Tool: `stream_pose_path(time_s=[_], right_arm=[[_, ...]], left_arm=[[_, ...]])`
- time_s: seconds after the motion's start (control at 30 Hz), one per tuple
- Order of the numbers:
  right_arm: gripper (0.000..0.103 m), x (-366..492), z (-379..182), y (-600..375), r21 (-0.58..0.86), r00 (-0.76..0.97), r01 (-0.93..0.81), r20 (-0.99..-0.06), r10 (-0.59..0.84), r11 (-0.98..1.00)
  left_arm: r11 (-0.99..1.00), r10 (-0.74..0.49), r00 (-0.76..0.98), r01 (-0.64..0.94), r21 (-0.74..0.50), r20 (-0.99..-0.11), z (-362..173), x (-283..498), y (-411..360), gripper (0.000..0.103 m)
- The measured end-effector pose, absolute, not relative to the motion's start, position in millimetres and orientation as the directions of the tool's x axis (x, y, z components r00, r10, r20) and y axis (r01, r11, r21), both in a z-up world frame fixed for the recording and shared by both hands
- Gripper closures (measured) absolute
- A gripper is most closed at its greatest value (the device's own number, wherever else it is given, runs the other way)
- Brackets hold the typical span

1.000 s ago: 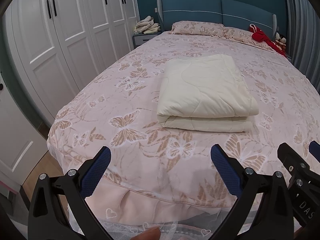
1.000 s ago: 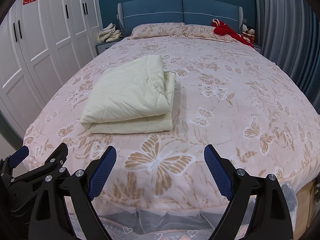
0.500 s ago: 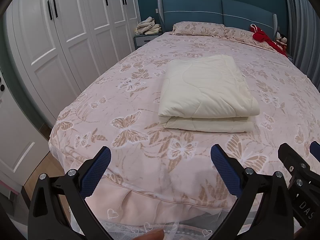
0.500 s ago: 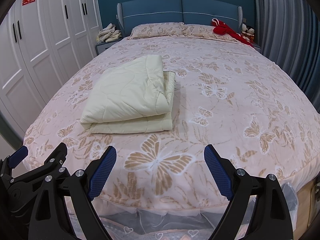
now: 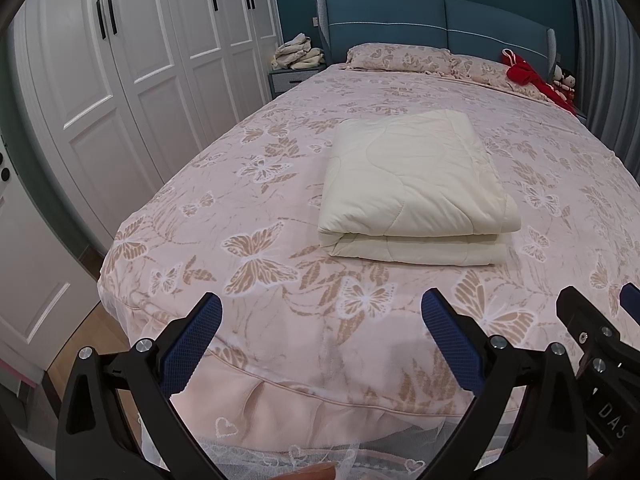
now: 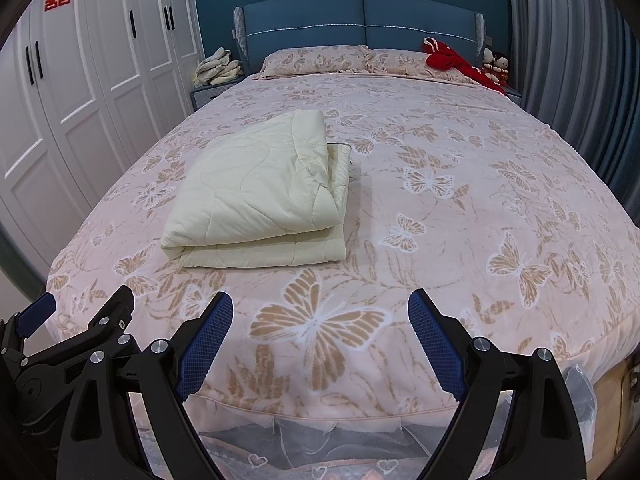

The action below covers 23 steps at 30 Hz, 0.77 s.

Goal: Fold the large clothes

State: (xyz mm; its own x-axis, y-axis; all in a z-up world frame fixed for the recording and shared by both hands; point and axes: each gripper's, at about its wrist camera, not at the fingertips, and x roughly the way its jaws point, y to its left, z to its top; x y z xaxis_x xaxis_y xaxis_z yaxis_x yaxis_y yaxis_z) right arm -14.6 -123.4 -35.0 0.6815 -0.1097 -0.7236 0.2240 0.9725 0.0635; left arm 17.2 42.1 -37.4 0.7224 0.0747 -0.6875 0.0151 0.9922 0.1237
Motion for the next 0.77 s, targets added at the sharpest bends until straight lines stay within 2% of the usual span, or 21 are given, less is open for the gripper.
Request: stream_pose_path(time_s=[0.4,0.77], right_arm=[[0.016,-13.9,-34.9,-118.7,0.062,0.684,0.225,-0.721,-0.112,0.972],[0.016,-13.0,-34.4,-116.4,0.062,0.685,0.228,-0.720,-0.115,0.972]], left_arm=[[0.996,0.053,0.714,0.010,0.086,-0.698,-38.9,15.8,45.6,0.006],[0.993,0.062,0.725,0.024,0.115,-0.686,-38.8,14.1,40.0,0.010]])
